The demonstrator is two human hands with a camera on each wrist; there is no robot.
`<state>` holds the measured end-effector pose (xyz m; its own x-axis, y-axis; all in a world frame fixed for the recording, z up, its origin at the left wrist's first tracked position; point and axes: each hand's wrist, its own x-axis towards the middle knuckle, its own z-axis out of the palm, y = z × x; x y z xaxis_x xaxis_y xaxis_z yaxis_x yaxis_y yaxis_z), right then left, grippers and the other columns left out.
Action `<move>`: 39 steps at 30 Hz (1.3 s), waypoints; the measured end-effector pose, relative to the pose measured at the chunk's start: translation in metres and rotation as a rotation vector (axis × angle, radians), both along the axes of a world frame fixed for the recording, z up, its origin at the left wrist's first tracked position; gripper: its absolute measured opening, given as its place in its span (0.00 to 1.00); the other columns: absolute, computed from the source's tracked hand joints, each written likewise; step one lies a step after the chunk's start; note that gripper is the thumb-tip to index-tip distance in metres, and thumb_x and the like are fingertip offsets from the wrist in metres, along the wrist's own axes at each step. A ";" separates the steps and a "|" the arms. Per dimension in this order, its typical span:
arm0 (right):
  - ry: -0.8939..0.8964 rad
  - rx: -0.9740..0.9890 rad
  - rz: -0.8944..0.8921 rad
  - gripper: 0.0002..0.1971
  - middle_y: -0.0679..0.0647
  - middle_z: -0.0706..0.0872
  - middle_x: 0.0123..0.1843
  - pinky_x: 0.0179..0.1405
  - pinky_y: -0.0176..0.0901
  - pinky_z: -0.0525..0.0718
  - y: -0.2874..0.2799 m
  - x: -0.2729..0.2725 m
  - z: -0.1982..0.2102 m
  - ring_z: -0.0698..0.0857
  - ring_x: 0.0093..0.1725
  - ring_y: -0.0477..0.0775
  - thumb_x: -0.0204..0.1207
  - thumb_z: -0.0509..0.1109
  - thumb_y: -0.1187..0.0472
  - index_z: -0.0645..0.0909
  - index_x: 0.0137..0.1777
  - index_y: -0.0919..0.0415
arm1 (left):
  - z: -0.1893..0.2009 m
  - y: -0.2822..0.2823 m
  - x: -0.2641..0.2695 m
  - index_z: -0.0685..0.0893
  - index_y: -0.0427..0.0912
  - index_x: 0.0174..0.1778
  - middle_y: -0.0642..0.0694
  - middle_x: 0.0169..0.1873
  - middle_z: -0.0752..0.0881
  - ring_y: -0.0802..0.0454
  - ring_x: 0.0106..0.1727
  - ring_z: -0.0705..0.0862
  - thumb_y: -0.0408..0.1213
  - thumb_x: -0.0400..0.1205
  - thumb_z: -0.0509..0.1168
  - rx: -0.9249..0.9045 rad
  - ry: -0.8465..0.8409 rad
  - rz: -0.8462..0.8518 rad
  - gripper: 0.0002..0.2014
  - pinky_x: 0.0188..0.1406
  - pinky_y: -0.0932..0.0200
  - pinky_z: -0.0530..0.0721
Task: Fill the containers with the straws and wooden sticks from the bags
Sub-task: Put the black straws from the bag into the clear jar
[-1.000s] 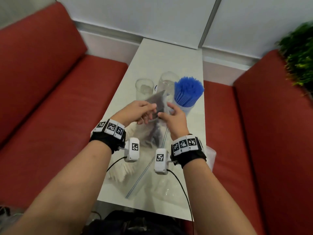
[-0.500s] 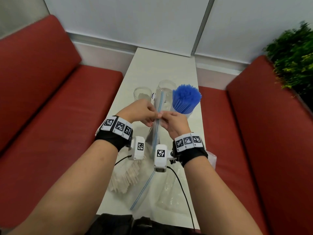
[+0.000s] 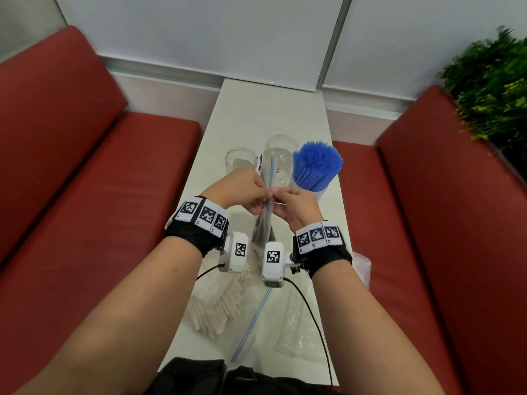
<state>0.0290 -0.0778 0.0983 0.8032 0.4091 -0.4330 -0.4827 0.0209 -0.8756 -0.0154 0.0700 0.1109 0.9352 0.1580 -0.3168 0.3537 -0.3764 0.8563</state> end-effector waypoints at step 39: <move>0.100 -0.140 -0.206 0.08 0.65 0.81 0.42 0.32 0.45 0.91 -0.042 0.042 -0.043 0.84 0.35 0.60 0.84 0.60 0.77 0.78 0.45 0.70 | -0.050 0.015 -0.022 0.79 0.26 0.50 0.29 0.47 0.86 0.35 0.54 0.84 0.25 0.88 0.54 -1.390 -0.028 0.901 0.10 0.68 0.40 0.78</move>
<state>0.0713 -0.1194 0.0553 0.8140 0.1720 -0.5549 -0.5647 0.0102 -0.8252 -0.0373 0.0846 0.0608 0.7137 0.2459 -0.6558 -0.0001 0.9364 0.3510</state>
